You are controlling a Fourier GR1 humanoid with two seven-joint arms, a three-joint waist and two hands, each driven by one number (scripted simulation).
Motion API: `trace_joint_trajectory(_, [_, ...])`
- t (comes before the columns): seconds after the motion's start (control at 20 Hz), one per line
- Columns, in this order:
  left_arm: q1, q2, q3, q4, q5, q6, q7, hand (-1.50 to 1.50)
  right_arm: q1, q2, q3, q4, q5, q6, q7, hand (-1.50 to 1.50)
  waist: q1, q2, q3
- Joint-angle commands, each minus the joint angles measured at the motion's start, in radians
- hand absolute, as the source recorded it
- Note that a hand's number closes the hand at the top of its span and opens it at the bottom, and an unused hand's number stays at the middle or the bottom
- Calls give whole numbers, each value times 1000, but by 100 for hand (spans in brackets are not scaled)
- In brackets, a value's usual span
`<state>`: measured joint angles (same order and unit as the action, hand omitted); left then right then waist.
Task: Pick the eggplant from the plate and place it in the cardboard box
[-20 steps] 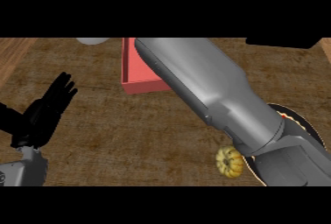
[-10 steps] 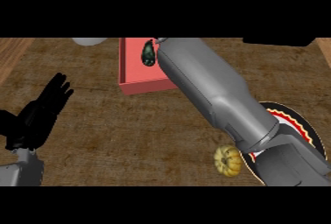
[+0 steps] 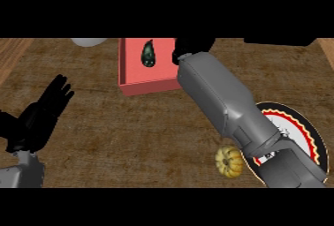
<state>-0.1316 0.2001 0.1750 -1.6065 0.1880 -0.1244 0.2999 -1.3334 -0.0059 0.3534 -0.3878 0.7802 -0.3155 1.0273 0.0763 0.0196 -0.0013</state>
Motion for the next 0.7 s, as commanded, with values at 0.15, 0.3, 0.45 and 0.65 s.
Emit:
trace_joint_trajectory(0.15, [-2, -28, -11, 25, -26, 24, -32, 0, 26, 6, 45, -48, -100, -132, -17, -150, -3, -3, 0])
trace_joint_trajectory(0.3, [41, -3, 4, -41, 19, -8, 17, 0, 61, 6, 47, -80, -47, -340, -39, -150, -8, -9, 1])
trace_joint_trajectory(0.45, [1, 7, 28, 7, 1, 19, 6, 0, 46, 6, -12, -126, -30, -533, -14, -150, -43, -11, 2])
trace_joint_trajectory(0.65, [55, 9, 36, -25, 18, 1, 2, 0, 94, 6, -33, -183, -19, -690, 5, -150, -50, -21, 2])
